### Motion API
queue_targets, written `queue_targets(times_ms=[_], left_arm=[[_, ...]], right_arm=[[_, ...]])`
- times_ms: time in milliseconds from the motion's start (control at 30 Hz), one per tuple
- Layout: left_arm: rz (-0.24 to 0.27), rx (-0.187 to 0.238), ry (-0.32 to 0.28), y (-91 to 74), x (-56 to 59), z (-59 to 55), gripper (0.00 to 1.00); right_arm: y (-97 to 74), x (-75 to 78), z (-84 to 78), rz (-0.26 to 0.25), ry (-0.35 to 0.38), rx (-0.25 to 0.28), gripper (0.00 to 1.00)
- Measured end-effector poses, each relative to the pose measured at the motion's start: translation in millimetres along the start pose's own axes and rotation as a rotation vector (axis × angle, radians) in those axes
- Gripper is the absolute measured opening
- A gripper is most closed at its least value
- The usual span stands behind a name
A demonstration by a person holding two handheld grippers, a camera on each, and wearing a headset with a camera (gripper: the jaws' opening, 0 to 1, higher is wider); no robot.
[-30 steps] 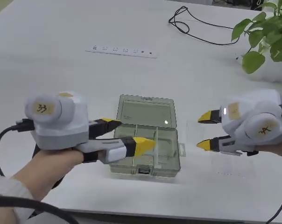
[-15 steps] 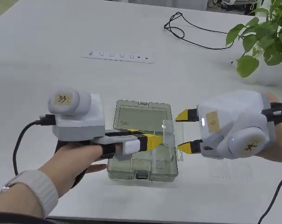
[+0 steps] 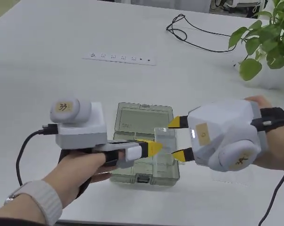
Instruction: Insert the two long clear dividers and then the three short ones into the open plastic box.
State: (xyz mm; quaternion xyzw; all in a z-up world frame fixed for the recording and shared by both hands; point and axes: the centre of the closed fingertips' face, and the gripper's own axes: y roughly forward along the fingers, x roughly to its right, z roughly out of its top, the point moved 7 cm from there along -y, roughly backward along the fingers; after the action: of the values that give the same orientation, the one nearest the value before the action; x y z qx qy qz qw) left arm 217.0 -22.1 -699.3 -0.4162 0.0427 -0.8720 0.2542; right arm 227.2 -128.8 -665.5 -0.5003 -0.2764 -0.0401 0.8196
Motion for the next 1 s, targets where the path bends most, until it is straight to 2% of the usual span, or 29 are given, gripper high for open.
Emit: queue_targets(times_ms=[100, 300, 333, 400, 467, 500, 533, 567, 667, 700, 733, 767, 833, 867, 900, 967, 1000], left_arm=[[-0.024, 0.001, -0.014, -1.2, 1.2, -1.1, 0.0], [-0.042, 0.003, 0.014, -2.3, 5.1, -3.4, 0.0], [-0.04, 0.001, 0.035, -2.3, 3.9, -3.4, 0.0], [-0.04, -0.007, 0.051, -3.4, 3.5, -5.0, 0.0], [-0.039, -0.004, 0.079, -5.2, 3.0, -4.9, 0.0], [-0.049, -0.008, 0.096, -6.5, 3.2, -5.0, 0.0], [-0.061, -0.015, 0.123, -8.0, 3.5, -5.3, 0.0], [-0.072, -0.027, 0.164, -9.2, 3.2, -5.7, 0.0], [-0.108, -0.073, 0.293, -14.1, 5.6, -9.6, 0.0], [-0.108, -0.077, 0.315, -15.1, 5.7, -9.9, 0.0], [-0.114, -0.086, 0.348, -16.3, 6.2, -10.8, 0.0], [-0.126, -0.097, 0.391, -17.8, 6.7, -11.7, 0.0], [-0.15, -0.106, 0.475, -19.8, 8.9, -12.9, 0.0], [-0.159, -0.11, 0.515, -20.3, 10.2, -13.5, 0.0], [-0.163, -0.131, 0.564, -21.5, 11.4, -15.2, 0.0], [-0.175, -0.143, 0.617, -22.0, 13.8, -16.1, 0.0], [-0.177, -0.143, 0.62, -22.3, 14.8, -16.4, 0.0]], right_arm=[[-1.0, -1.0, 1.3, 0.004, -0.007, 0.002, 0.32], [-3.3, -3.9, 3.7, 0.019, -0.038, 0.01, 0.33], [-4.1, -3.9, 4.2, 0.022, -0.036, 0.015, 0.33], [-8.9, 0.0, 8.4, 0.024, -0.011, 0.059, 0.35], [-13.3, 5.6, 9.0, 0.027, 0.036, 0.07, 0.36], [-17.2, 11.0, 9.7, 0.036, 0.083, 0.095, 0.35], [-21.3, 16.6, 9.7, 0.058, 0.136, 0.123, 0.34], [-23.8, 20.1, 8.6, 0.077, 0.183, 0.128, 0.32], [-32.8, 29.5, 8.3, 0.202, 0.318, 0.18, 0.25], [-34.5, 31.6, 9.1, 0.229, 0.338, 0.196, 0.23], [-37.0, 31.1, 10.9, 0.296, 0.375, 0.207, 0.21], [-38.2, 31.4, 11.3, 0.333, 0.398, 0.207, 0.19], [-38.7, 31.1, 12.4, 0.399, 0.413, 0.204, 0.17], [-34.2, 34.2, 5.9, 0.423, 0.408, 0.201, 0.15], [-31.4, 35.5, 4.5, 0.437, 0.419, 0.183, 0.14], [-30.2, 27.7, 9.5, 0.481, 0.399, 0.169, 0.13], [-28.7, 25.9, 10.4, 0.493, 0.392, 0.16, 0.13]])
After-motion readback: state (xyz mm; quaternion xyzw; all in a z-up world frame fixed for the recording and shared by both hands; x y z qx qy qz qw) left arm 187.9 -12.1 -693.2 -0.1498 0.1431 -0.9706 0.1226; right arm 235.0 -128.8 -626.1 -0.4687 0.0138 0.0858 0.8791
